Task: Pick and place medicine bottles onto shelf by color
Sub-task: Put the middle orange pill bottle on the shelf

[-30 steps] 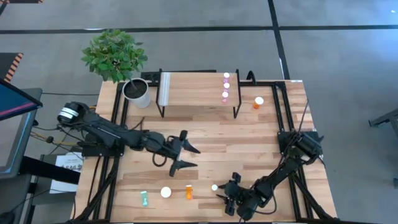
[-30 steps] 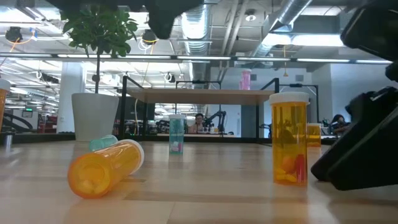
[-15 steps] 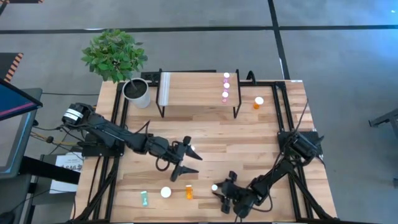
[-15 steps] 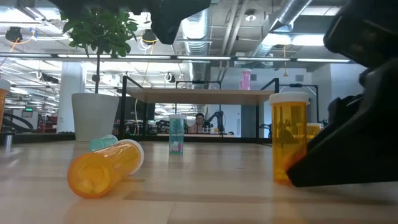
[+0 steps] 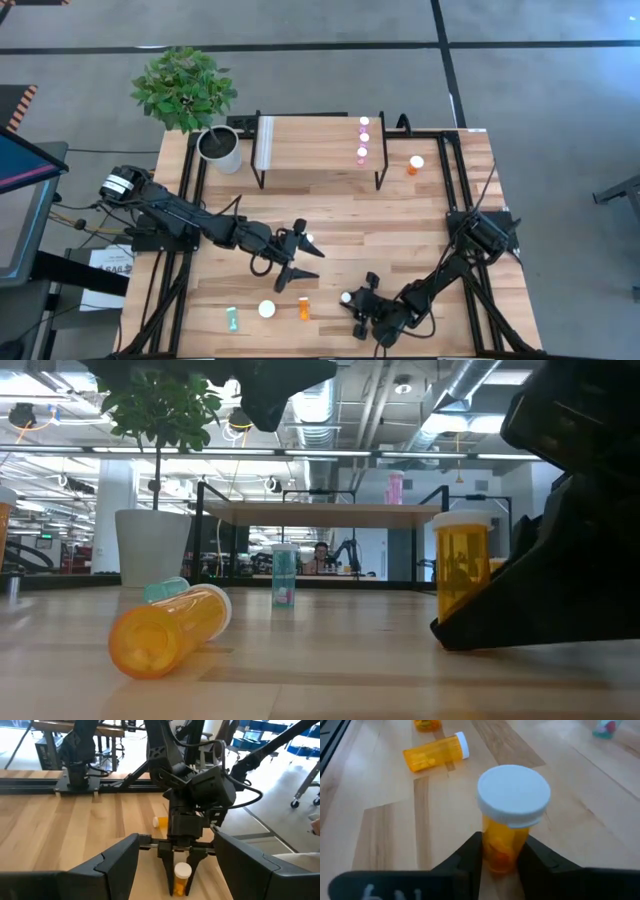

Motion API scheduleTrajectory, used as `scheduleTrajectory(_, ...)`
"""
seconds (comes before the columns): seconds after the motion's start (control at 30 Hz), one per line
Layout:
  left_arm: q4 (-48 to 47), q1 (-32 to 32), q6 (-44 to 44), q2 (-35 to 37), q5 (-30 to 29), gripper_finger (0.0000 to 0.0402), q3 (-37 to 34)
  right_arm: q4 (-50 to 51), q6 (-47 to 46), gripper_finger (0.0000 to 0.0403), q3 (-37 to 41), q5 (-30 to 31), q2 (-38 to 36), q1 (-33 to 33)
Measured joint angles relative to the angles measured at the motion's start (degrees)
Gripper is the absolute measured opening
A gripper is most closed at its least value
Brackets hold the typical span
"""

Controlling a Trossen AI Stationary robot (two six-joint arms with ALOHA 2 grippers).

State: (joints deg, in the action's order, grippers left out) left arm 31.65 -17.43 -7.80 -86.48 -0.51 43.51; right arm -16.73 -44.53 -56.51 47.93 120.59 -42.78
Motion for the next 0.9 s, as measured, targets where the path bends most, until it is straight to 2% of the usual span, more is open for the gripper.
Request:
scheduleTrajectory(0.17,-0.9,0.37,-0.27,-0.08,0.13,0.0245,0.0,0.92,2.9,0.0119,0.24,0.05,-2.66,2.09)
scheduleTrajectory(0.37,-1.79,1.5,2.1,-2.75,1.2,0.0245,2.7,0.91,12.26,0.0132,0.11,0.18,-8.45,6.83)
scheduleTrajectory(0.63,-7.53,1.71,6.17,-2.58,2.66,0.0245,5.45,1.33,23.49,0.0124,0.04,-0.18,-15.69,11.37)
scheduleTrajectory(0.9,-7.96,2.43,6.72,-2.67,-4.55,0.0245,5.55,0.88,27.1,0.0125,0.0,-1.78,-17.66,14.2)
